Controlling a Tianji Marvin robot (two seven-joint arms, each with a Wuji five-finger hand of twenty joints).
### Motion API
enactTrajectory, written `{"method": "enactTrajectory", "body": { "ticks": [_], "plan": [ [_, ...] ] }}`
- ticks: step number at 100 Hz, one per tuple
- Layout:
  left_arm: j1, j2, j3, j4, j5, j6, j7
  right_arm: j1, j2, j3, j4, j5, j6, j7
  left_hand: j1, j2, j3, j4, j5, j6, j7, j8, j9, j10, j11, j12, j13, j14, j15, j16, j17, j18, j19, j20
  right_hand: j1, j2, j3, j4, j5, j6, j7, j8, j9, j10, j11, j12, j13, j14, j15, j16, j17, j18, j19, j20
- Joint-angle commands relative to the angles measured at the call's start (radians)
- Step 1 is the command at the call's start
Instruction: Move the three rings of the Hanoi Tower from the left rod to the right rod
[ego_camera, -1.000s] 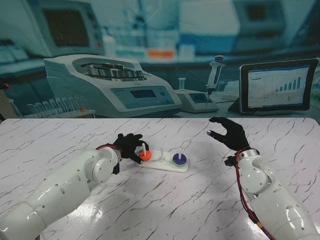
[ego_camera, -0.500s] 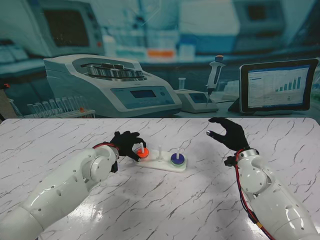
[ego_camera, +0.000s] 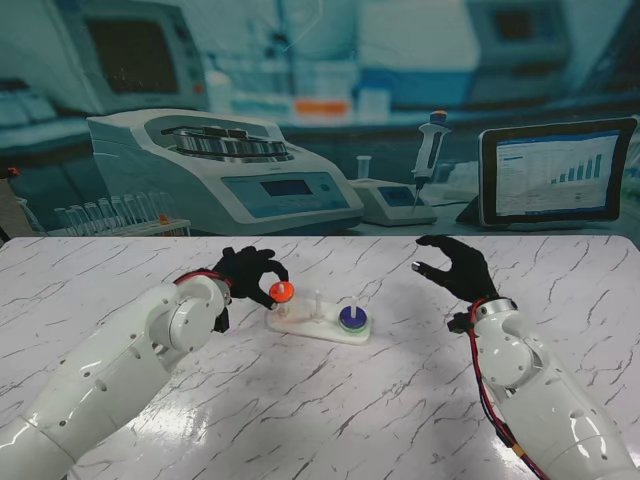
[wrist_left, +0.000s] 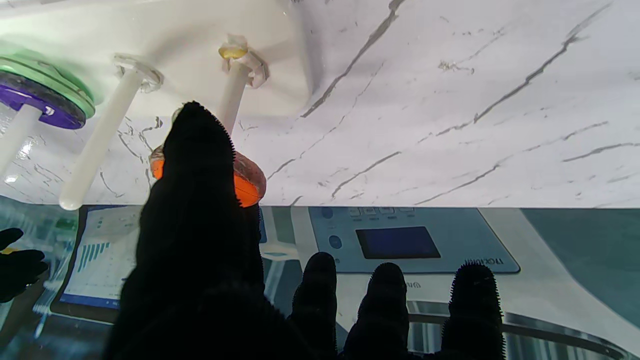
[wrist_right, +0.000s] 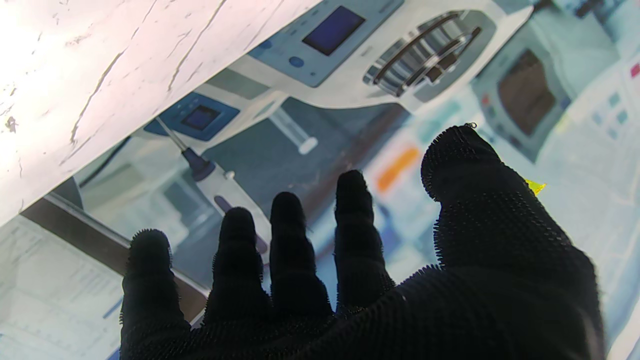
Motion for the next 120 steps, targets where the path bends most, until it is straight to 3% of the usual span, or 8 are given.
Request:
{"method": "enactTrajectory", "body": {
  "ticks": [1, 63, 120],
  "plan": [
    [0.0, -0.001, -0.008, -0.017, 0.005, -0.018, -0.002, -0.005, -0.008, -0.006, -0.003, 0.003, 0.001, -0.002, 0.081, 0.033, 0.029, -0.023, 0.104, -0.073, 0.128, 0.023, 0.017, 0.001, -0.006, 0.0, 0.024, 0.004, -0.006, 0.005, -0.003, 0.03, 0.01, 0.013, -0.003, 0.018, -0.011, 0.029, 0.01, -0.008, 0.0, -0.015, 0.024, -0.014, -0.002, 0.003, -0.006, -0.012, -0.02, -0.001, -0.012, -0.084, 0.008, 0.01],
    [0.014, 0.006, -0.058, -0.11, 0.008, -0.014, -0.061, -0.002, -0.011, -0.012, 0.002, 0.012, 0.004, -0.005, 0.096, 0.029, 0.026, -0.023, 0.115, -0.062, 0.133, 0.037, 0.027, 0.008, -0.009, -0.001, 0.026, 0.009, -0.007, 0.003, -0.001, 0.031, 0.003, 0.009, 0.004, 0.014, -0.011, 0.028, 0.016, -0.008, 0.006, -0.013, 0.023, -0.012, 0.007, 0.004, 0.0, -0.006, 0.015, 0.007, -0.012, -0.087, 0.006, 0.008],
    [-0.078, -0.023, 0.057, -0.074, -0.132, -0.037, -0.027, -0.003, -0.011, -0.01, 0.003, 0.012, 0.011, -0.007, 0.1, 0.033, 0.023, -0.026, 0.117, -0.054, 0.126, 0.04, 0.028, 0.01, -0.011, -0.002, 0.026, 0.01, -0.009, 0.002, -0.002, 0.031, -0.002, 0.009, 0.004, 0.022, -0.016, 0.029, 0.011, -0.014, 0.004, -0.013, 0.021, -0.014, -0.001, 0.003, -0.008, -0.011, -0.017, -0.002, -0.013, -0.084, 0.009, 0.01]
  ]
}}
